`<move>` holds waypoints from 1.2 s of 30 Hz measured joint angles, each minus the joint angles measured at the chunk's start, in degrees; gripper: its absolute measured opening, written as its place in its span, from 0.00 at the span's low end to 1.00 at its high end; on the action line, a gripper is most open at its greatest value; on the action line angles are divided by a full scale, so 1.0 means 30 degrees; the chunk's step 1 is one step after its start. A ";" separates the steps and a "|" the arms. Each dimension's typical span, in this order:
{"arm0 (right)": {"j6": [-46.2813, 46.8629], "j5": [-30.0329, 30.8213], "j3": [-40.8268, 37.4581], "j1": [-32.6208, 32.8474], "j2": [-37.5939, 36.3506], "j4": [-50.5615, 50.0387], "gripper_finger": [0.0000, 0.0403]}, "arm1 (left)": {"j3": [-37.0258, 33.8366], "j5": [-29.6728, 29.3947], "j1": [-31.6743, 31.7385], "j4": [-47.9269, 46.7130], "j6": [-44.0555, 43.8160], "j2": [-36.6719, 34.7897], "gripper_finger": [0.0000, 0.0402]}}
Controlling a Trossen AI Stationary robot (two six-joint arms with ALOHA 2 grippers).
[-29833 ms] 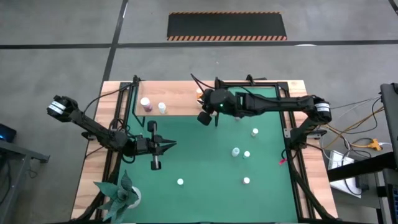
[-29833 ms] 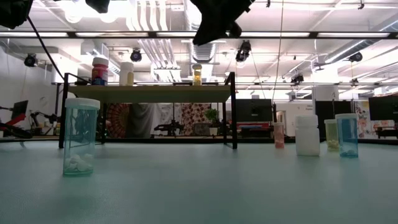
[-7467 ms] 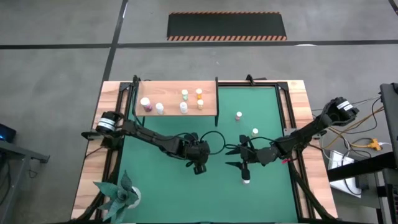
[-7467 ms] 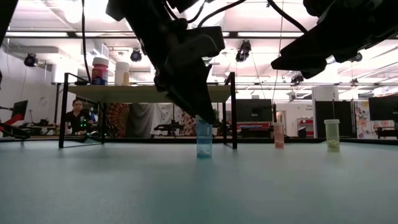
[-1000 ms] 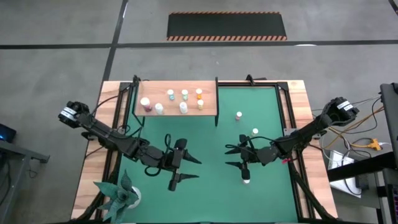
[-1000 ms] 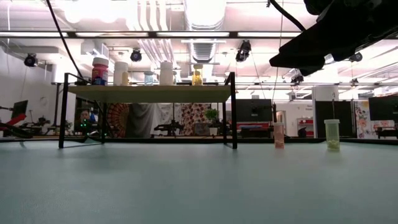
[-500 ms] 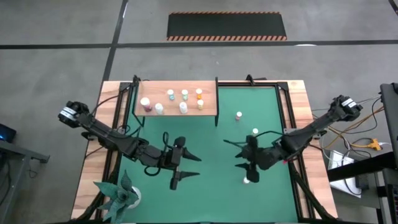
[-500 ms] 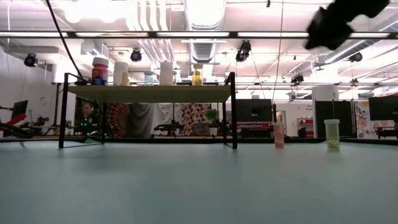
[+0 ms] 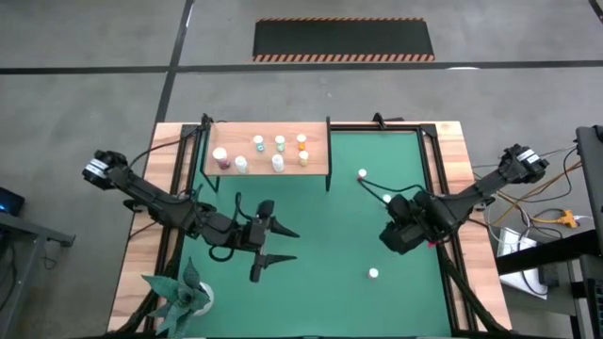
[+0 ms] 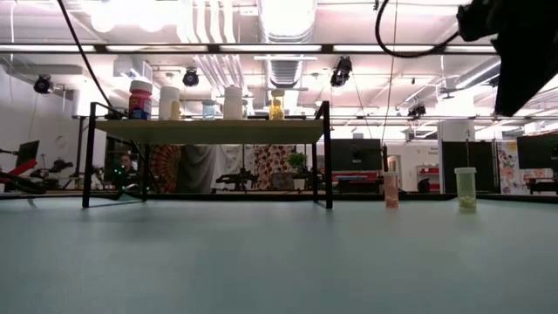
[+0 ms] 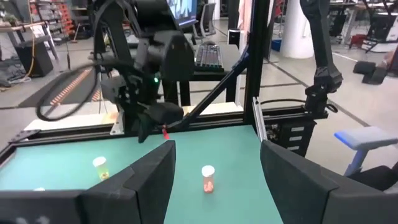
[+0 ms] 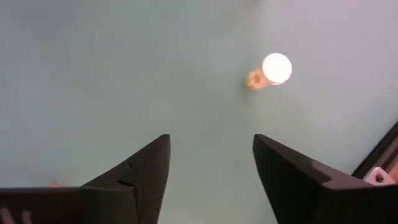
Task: Pick and place medicine bottles onto shelf by color
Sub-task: Put the yellow pill bottle on the shelf
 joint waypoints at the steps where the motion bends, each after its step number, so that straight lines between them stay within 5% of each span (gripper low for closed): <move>1: 0.0003 0.0309 -0.0207 0.0000 0.0000 -0.0014 0.58 | 0.0000 -0.0029 0.0000 0.0008 0.0002 -0.0077 0.54; 11: -0.0357 0.3958 -0.1573 -0.2818 0.0000 0.0122 0.70 | 0.0000 -0.0332 0.0015 0.0004 0.1087 -0.1202 0.54; 21: -0.6527 0.1352 -0.4494 -0.7114 0.0007 0.5241 0.64 | 0.0000 -0.0354 0.0015 -0.0002 0.1116 -0.1578 0.54; 36: -0.8041 0.0441 -0.5935 -0.8298 0.0007 0.6916 0.50 | 0.0000 -0.0354 0.0015 -0.0002 0.1444 -0.1578 0.54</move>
